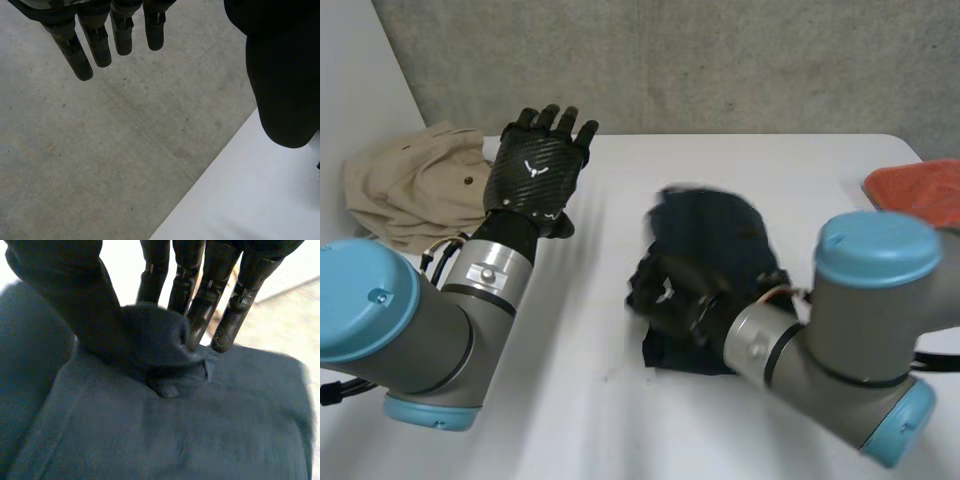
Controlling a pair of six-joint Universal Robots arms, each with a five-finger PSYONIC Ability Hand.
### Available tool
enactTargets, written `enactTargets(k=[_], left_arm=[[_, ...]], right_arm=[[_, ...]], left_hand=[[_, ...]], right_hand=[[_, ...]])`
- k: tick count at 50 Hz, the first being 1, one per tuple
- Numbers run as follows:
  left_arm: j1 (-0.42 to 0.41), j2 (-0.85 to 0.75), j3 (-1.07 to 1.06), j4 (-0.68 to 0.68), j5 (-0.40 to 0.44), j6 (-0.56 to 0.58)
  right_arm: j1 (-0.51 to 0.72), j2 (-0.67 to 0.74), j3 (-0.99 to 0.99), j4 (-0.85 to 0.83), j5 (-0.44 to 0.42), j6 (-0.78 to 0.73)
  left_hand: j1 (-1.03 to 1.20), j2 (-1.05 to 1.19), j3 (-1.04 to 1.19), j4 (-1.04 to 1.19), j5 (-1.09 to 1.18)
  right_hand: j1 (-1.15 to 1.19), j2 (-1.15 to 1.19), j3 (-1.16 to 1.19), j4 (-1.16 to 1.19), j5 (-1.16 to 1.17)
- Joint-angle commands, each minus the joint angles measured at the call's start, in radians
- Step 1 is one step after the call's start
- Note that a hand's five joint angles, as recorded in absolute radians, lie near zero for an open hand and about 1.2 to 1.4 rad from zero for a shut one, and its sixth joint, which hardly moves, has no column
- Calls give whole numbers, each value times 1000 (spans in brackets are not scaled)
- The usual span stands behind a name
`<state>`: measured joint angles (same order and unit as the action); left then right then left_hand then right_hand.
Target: Fold the laundry.
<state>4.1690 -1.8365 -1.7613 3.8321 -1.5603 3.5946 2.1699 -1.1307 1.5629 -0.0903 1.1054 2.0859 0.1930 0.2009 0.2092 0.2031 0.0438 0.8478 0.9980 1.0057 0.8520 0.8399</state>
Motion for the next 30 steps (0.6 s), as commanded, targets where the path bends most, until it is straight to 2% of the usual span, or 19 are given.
enactTargets(k=[1, 6, 7, 8, 10, 11, 13, 17, 19, 23, 27, 30], left_arm=[[-10, -1, 61, -6, -4, -14], [-50, -18, 143, -35, -4, -40], [-75, -39, 185, -61, -4, -66], [-87, -56, 209, -81, -6, -83], [-113, -95, 259, -136, -6, -120], [-137, -131, 314, -211, -6, -157], [-161, -170, 373, -297, -6, -195], [-196, -259, 503, -480, -15, -284], [-196, -294, 545, -549, -53, -328], [-199, -313, 557, -574, -167, -373], [-208, -314, 543, -588, -234, -372], [-207, -314, 522, -597, -238, -372]], right_arm=[[-2, -20, -18, 73, -18, 146], [-128, -214, -8, 69, -13, 527], [-189, -254, -9, 66, -12, 665], [-215, -267, -11, 66, -13, 731], [-258, -284, -12, 61, -13, 845], [-286, -293, -20, 60, -9, 938], [-318, -294, -29, 66, -12, 1005], [-341, -255, -58, 84, -9, 1024], [-340, -180, -92, 113, -7, 1007], [-331, -49, -190, 220, -7, 975], [-323, 14, -251, 302, -6, 924], [-317, 29, -267, 319, -9, 889]], left_hand=[[-18, -26, -35, -29, -44], [-18, -26, -34, -28, -43], [-12, -20, -28, -22, -37], [-12, -20, -28, -22, -37], [-9, -17, -25, -19, -34], [-3, -11, -19, -13, -28], [0, -8, -16, -10, -25], [12, 4, -4, 2, -14], [23, 15, 7, 13, -2], [23, 16, 7, 13, -2], [21, 13, 4, 10, -5], [21, 13, 4, 10, -5]], right_hand=[[-673, -823, -831, -677, -840], [-673, -823, -831, -677, -840], [-673, -823, -831, -677, -840], [-673, -823, -831, -677, -840], [-673, -823, -831, -677, -840], [-673, -823, -831, -677, -840], [-673, -823, -831, -677, -840], [-673, -823, -831, -677, -840], [-673, -823, -831, -677, -840], [-673, -823, -831, -677, -840], [-673, -823, -831, -677, -840], [-673, -823, -831, -677, -840]])
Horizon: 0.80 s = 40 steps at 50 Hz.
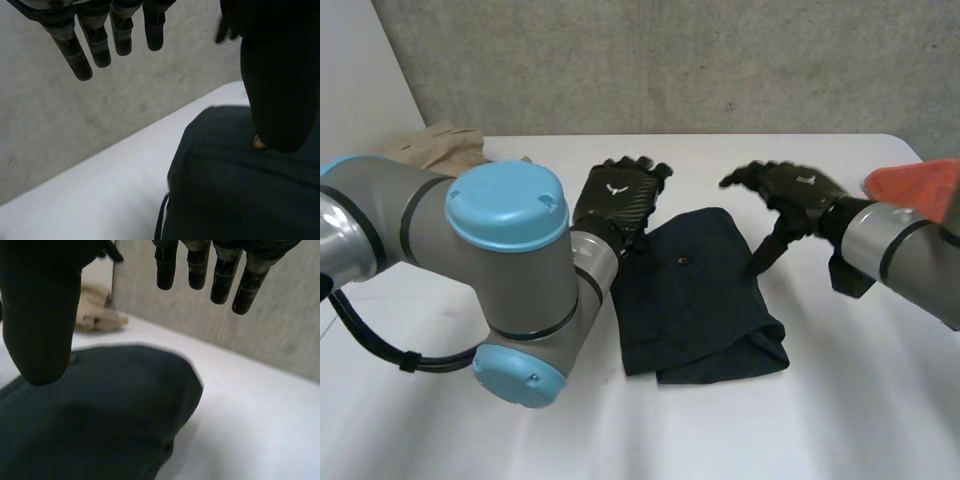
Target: Fold the laundry.
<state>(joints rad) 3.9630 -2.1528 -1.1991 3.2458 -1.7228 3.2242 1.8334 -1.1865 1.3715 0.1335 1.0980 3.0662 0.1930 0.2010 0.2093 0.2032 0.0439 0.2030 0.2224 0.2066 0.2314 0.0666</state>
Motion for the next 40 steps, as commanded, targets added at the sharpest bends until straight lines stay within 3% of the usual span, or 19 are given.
enactTargets(k=[1, 11, 16, 24, 33, 40], left_arm=[[1, 2, -50, -15, -74, -1], [-5, -38, -50, -26, -38, -1], [-5, -94, -31, -24, 23, 0], [-16, -117, -14, -24, 35, 2], [-36, -194, 48, -23, 35, 28], [-37, -246, 81, -41, 17, 143]], right_arm=[[23, 90, -78, 95, 0, -96], [79, 195, -131, 101, 20, -127], [81, 257, -150, 104, 123, -300], [67, 297, -114, 100, 296, -602], [73, 254, -103, 84, 301, -567], [76, 150, -83, 64, 299, -488]], left_hand=[[18, 10, 1, 7, -8], [6, -2, -10, -4, -20], [15, 7, -2, 4, -11], [12, 4, -5, 2, -14], [20, 12, 4, 10, -5], [29, 21, 13, 19, 4]], right_hand=[[-28, -48, -32, -57, -67], [-28, -48, -32, -57, -67], [-28, -48, -32, -57, -67], [-28, -48, -32, -57, -67], [-28, -48, -32, -57, -67], [-28, -48, -32, -57, -67]])
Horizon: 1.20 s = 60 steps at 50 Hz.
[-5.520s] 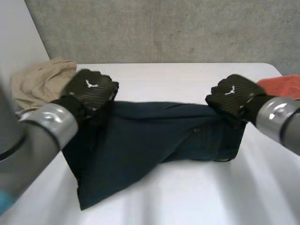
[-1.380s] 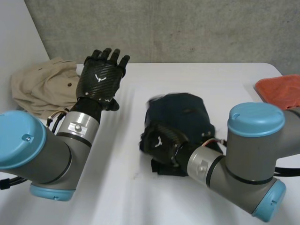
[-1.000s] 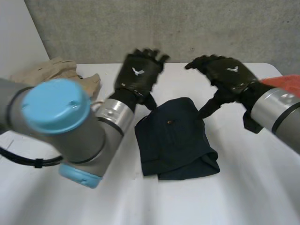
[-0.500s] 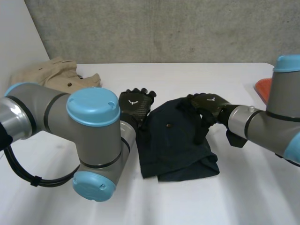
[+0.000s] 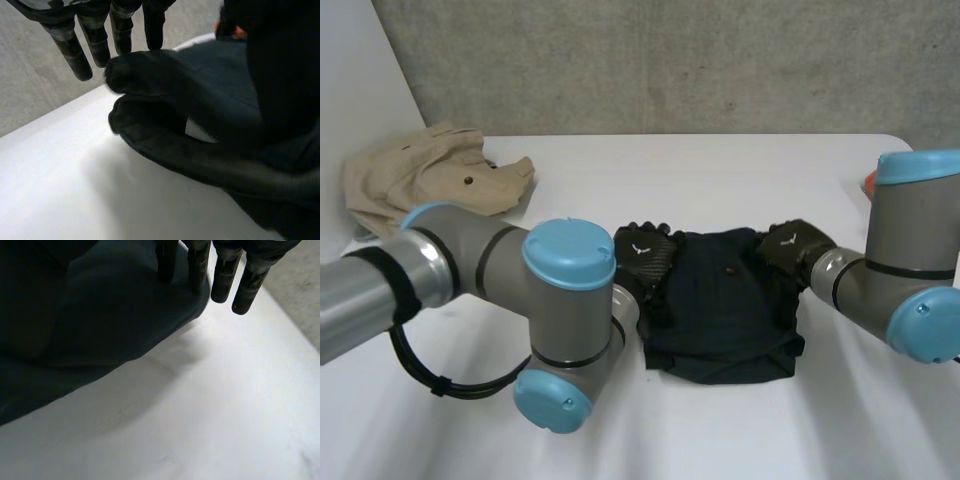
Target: Fold the laundry.
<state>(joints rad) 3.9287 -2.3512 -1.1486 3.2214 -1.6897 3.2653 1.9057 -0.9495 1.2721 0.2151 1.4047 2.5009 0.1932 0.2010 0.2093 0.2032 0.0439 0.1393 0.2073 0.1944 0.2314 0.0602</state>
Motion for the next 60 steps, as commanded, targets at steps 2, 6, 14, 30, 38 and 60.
enactTargets(k=[2, 6, 14, 30, 38, 60], left_arm=[[0, -42, 27, -22, -27, 125], [12, -4, 23, -34, -65, 143], [11, 145, 15, -34, -51, 132], [-34, -11, 26, -51, 2, 28], [-16, -62, 55, -69, -4, 34], [-5, -54, 78, -117, 4, 123]], right_arm=[[4, -107, 30, -26, -12, 88], [9, -132, 55, -34, -33, 93], [24, -190, 64, -40, -46, 189], [21, -68, 98, -43, -121, 288], [13, -3, 99, -105, -109, 260], [-16, 20, 105, -126, -98, 122]], left_hand=[[29, 21, 13, 19, 4], [26, 18, 10, 16, 1], [20, 12, 4, 10, -5], [32, 24, 16, 22, 7], [44, 36, 28, 34, 19], [38, 30, 22, 28, 13]], right_hand=[[35, -33, -20, -57, -60], [35, -33, -20, -57, -60], [35, -33, -20, -57, -60], [35, -33, -20, -57, -60], [35, -33, -20, -57, -60], [35, -33, -20, -57, -60]])
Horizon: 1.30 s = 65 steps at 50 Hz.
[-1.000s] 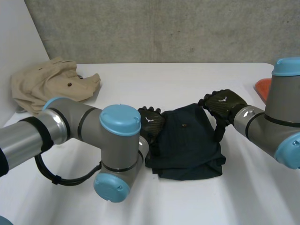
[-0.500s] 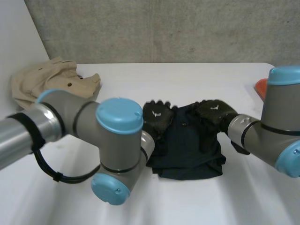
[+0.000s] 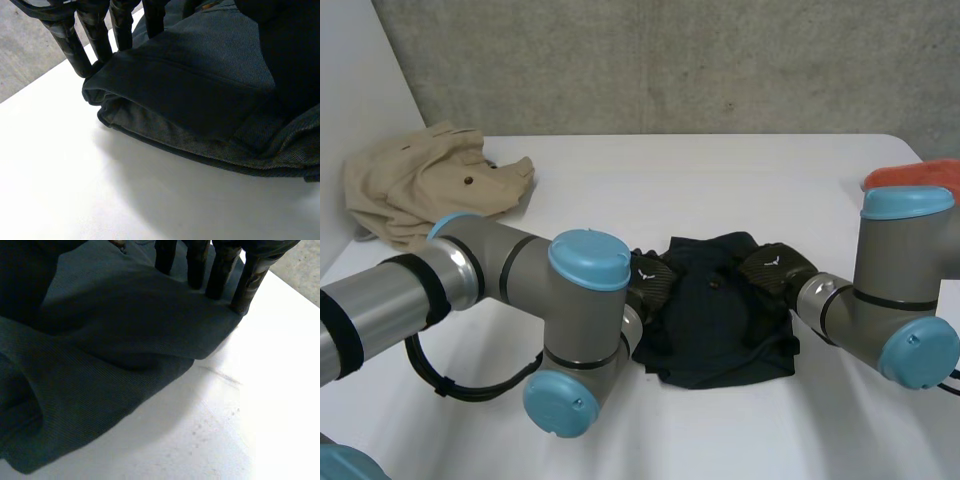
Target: Fold the laundry.
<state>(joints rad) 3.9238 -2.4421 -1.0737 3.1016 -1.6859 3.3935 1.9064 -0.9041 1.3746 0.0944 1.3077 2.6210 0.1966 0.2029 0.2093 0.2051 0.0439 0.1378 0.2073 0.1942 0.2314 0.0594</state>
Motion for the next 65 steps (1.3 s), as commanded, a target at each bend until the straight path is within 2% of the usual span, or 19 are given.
enactTargets(k=[1, 10, 17, 19, 25, 27, 31, 40, 47, 65], left_arm=[[2, 50, 3, 5, 0, -6], [-3, 192, -11, 6, 2, -13], [12, 385, -98, 6, 25, -19], [26, 425, -123, 6, 54, -23], [87, 540, -218, 0, 228, -78], [115, 566, -236, 0, 283, -115], [153, 577, -242, -1, 328, -164], [176, 568, -249, -1, 333, -209], [176, 563, -249, -1, 333, -212], [176, 564, -250, 0, 336, -215]], right_arm=[[-17, -35, 4, -5, -1, 2], [-18, -153, 26, -31, 5, 24], [-15, -363, 170, -140, 33, 70], [-13, -418, 243, -160, 25, 85], [-10, -498, 432, -214, 7, 111], [-6, -504, 516, -261, -8, 116], [-4, -500, 628, -372, -41, 116], [-3, -487, 768, -599, -51, 117], [14, -362, 739, -653, -47, 102], [36, -271, 617, -749, -36, 7]], left_hand=[[32, 25, 19, 23, 10], [-4, -10, -16, -12, -25], [-21, -28, -34, -30, -43], [-21, -28, -34, -30, -43], [-18, -25, -31, -27, -40], [-15, -22, -28, -24, -37], [-4, -10, -16, -12, -25], [2, -4, -10, -6, -20], [2, -4, -10, -6, -20], [-1, -7, -13, -9, -23]], right_hand=[[37, -33, -20, -57, -59], [37, -33, -20, -57, -59], [37, -33, -20, -57, -59], [37, -33, -20, -57, -59], [37, -33, -20, -57, -59], [37, -33, -20, -57, -59], [37, -33, -20, -57, -59], [37, -33, -20, -57, -59], [37, -33, -20, -57, -59], [37, -33, -20, -57, -59]])
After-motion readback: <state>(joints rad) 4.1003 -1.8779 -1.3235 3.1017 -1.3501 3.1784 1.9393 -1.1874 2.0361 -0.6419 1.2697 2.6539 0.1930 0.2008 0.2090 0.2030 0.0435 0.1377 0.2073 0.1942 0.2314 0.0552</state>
